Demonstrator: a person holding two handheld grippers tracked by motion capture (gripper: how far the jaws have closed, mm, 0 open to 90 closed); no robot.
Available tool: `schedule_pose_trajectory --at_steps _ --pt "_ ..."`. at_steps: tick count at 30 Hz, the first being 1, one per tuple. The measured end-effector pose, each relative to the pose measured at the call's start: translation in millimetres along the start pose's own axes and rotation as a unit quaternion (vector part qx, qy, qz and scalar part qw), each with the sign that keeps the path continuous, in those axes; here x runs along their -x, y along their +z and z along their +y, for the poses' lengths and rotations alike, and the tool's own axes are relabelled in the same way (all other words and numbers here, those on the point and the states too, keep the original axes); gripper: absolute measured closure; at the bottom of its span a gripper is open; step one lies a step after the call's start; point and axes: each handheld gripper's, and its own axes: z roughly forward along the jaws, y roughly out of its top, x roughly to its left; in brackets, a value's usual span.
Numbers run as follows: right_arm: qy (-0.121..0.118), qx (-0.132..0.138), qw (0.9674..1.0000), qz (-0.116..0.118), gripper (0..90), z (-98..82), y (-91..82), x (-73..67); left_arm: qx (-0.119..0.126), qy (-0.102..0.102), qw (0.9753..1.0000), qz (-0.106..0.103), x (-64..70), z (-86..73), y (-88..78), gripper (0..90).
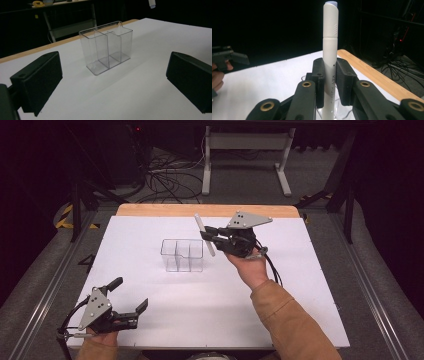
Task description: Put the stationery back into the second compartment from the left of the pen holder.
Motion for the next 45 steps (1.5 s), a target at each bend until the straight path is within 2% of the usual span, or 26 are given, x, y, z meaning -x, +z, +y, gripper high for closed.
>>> schedule_pose_trajectory --at_steps 11,15,19,33,45 --pt "0.025 0.027 0.9993 0.008 78.2 -4.8 23.5 2.7 0.001 -0.004 1.0 -0.003 -0.5 -0.6 1.3 1.2" --pt "0.032 0.042 0.9986 -0.005 78.1 -8.2 32.6 1.1 -0.001 -0.003 1.0 -0.004 -0.4 -0.9 0.8 1.2" --pt "0.036 0.053 0.9979 -0.005 78.0 -11.8 43.0 0.0 0.001 -0.004 1.0 -0.002 -0.8 -0.9 -0.1 1.3" --pt "0.028 0.059 0.9978 -0.006 78.1 -24.9 72.1 -5.3 0.001 -0.006 1.0 -0.005 -1.6 -1.2 0.9 1.3" --pt "0.041 0.055 0.9976 -0.014 78.0 -34.6 87.4 -3.8 0.002 -0.008 1.0 -0.006 -2.6 -1.6 0.8 1.3"
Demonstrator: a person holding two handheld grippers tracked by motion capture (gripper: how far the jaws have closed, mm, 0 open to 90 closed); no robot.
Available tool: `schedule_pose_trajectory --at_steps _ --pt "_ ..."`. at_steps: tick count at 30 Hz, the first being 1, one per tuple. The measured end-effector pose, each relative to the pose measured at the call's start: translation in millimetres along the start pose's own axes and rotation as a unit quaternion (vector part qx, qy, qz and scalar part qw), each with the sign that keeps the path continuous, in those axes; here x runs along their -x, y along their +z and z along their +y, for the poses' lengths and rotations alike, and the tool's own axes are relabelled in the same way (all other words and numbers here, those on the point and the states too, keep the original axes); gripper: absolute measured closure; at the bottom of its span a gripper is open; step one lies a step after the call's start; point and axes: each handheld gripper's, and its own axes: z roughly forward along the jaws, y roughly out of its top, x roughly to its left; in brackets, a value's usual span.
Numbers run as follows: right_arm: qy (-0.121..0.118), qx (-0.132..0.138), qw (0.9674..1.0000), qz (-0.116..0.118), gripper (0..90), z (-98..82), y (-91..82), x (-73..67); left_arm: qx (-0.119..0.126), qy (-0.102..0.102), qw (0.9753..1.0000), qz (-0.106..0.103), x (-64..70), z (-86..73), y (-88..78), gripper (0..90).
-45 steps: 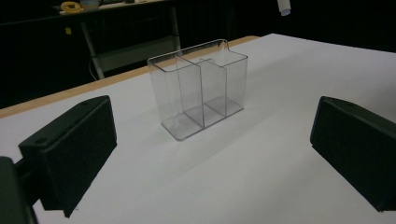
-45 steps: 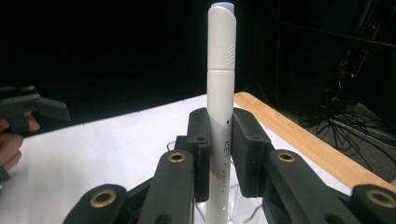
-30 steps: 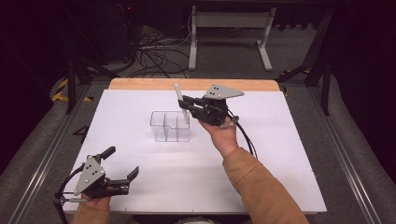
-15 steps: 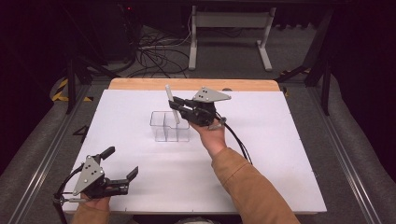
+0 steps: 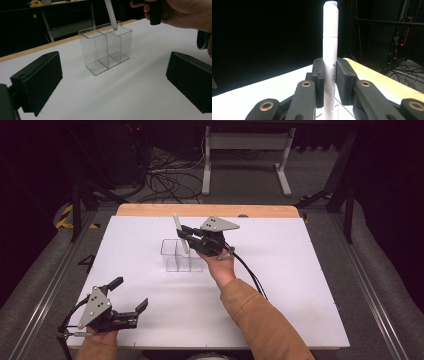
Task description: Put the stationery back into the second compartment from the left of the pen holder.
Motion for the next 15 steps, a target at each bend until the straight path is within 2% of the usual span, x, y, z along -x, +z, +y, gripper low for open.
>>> schedule_pose_trajectory --at_steps 12,15 --pt "-0.003 -0.008 0.9999 -0.009 77.9 -7.9 9.4 0.5 -0.001 0.0 1.0 -0.001 -0.7 -0.4 0.2 1.3" --pt "0.005 -0.011 0.9999 -0.007 77.8 -9.0 10.3 0.5 0.001 -0.001 1.0 -0.001 -0.4 -0.3 0.0 1.3"
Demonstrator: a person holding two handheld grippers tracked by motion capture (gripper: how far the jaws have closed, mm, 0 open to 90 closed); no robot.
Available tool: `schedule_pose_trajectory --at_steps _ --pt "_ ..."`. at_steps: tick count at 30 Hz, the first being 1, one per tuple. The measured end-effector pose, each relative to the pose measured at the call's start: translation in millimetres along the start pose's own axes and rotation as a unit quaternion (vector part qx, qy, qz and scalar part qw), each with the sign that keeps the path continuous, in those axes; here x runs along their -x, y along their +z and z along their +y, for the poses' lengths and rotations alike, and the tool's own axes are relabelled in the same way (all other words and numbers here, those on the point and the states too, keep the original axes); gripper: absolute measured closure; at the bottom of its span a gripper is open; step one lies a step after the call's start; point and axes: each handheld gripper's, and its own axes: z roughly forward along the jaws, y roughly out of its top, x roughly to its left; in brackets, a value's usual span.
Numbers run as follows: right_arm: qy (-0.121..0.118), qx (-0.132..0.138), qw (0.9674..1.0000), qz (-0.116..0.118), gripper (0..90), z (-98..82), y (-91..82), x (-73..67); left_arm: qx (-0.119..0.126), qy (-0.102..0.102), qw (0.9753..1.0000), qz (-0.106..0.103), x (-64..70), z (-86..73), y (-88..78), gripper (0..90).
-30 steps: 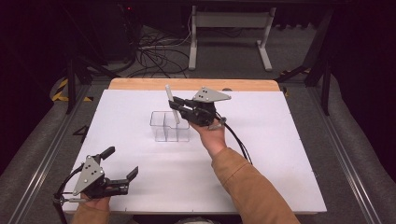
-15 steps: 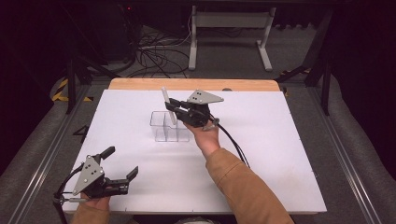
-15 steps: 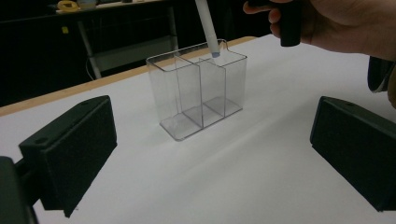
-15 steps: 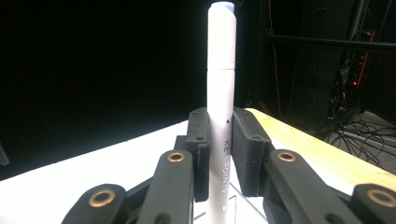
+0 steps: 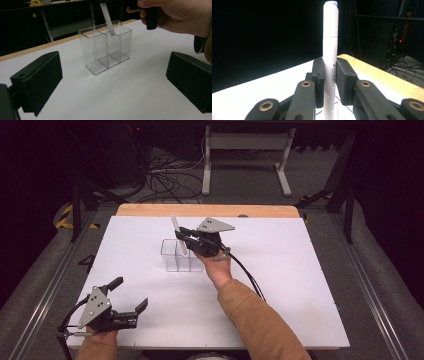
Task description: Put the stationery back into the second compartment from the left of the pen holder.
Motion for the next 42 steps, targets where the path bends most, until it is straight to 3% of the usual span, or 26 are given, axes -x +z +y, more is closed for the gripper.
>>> schedule_pose_trajectory --at_steps 8,10,14,17,20,23,26,33,42 --pt "0.01 -0.014 0.9998 0.001 74.8 -2.4 0.0 1.5 -0.002 0.001 1.0 0.0 -0.3 0.1 0.5 1.3" --pt "0.018 -0.013 0.9997 0.004 60.7 -2.8 -0.2 2.3 -0.002 0.001 1.0 -0.002 -0.4 0.1 0.8 1.3" --pt "0.032 -0.024 0.9991 -0.01 46.8 -0.4 -5.3 4.2 -0.003 0.001 1.0 -0.001 -0.1 0.2 1.2 1.4" --pt "0.01 -0.033 0.9991 -0.025 33.5 3.0 -11.9 4.7 -0.002 0.0 1.0 0.001 -0.2 0.1 0.6 1.4" --pt "0.011 -0.033 0.9989 -0.03 20.0 8.8 -20.4 5.5 -0.002 0.0 1.0 0.001 0.1 0.2 0.5 1.4" --pt "0.009 -0.033 0.999 -0.028 12.7 15.6 -29.2 4.5 -0.002 0.001 1.0 0.001 0.8 0.5 0.9 1.4" --pt "-0.01 -0.034 0.9989 -0.03 10.3 22.9 -39.4 2.5 -0.003 0.001 1.0 0.001 0.7 0.4 1.4 1.4" --pt "-0.025 -0.035 0.9986 -0.03 9.3 31.8 -54.1 -1.0 -0.005 0.003 1.0 0.0 0.8 0.8 3.2 1.4" --pt "-0.027 -0.034 0.9985 -0.034 8.2 36.5 -64.8 0.8 -0.004 0.0 1.0 -0.001 0.5 1.0 4.0 1.4"
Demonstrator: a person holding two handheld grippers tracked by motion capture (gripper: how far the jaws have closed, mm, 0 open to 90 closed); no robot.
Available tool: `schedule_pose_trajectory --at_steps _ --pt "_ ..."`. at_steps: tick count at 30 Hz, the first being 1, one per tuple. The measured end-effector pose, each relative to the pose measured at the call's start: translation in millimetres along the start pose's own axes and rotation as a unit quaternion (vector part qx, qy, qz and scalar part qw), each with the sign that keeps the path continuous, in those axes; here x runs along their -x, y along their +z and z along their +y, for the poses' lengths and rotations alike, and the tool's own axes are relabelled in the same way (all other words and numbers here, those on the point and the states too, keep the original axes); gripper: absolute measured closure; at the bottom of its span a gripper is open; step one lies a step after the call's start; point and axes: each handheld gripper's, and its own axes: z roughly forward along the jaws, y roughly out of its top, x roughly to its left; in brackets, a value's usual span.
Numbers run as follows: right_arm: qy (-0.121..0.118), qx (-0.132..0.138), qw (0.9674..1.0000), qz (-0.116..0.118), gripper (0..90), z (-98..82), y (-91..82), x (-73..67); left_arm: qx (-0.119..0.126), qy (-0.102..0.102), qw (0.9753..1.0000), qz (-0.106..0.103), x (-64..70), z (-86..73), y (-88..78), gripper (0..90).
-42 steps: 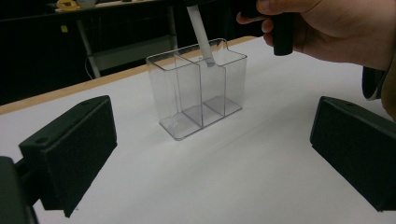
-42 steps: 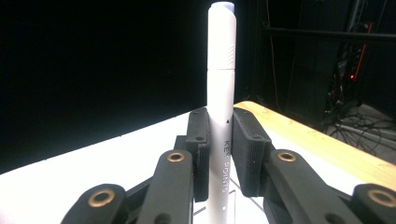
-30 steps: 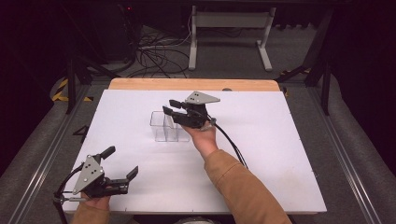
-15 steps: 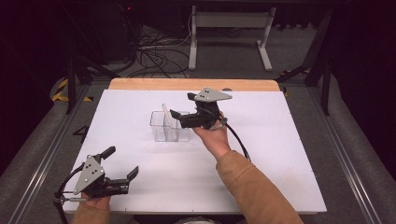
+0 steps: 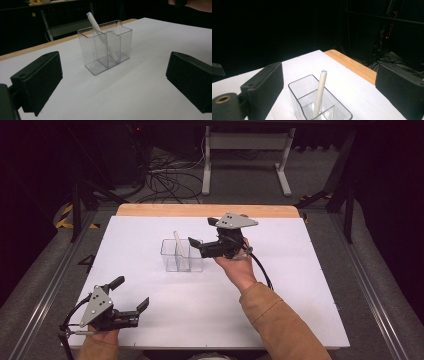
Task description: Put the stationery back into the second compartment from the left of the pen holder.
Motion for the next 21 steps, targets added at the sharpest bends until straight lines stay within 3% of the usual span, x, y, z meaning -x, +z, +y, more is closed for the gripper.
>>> schedule_pose_trajectory --at_steps 5,12,16,21 --pt "-0.006 0.001 1.0 -0.002 6.7 2.4 -10.8 0.6 0.0 0.0 1.0 0.0 0.1 0.2 0.0 1.4" --pt "-0.017 0.004 0.9998 -0.007 3.2 3.4 -40.0 5.8 0.0 0.0 1.0 0.004 -0.3 0.2 -0.2 1.4" --pt "-0.015 -0.011 0.9998 0.001 2.9 3.8 -54.9 10.4 0.0 0.001 1.0 0.004 0.5 0.7 0.4 1.4" --pt "-0.03 -0.015 0.9994 -0.002 2.9 0.6 -73.5 10.1 0.0 0.002 1.0 0.005 0.7 0.8 0.5 1.4"
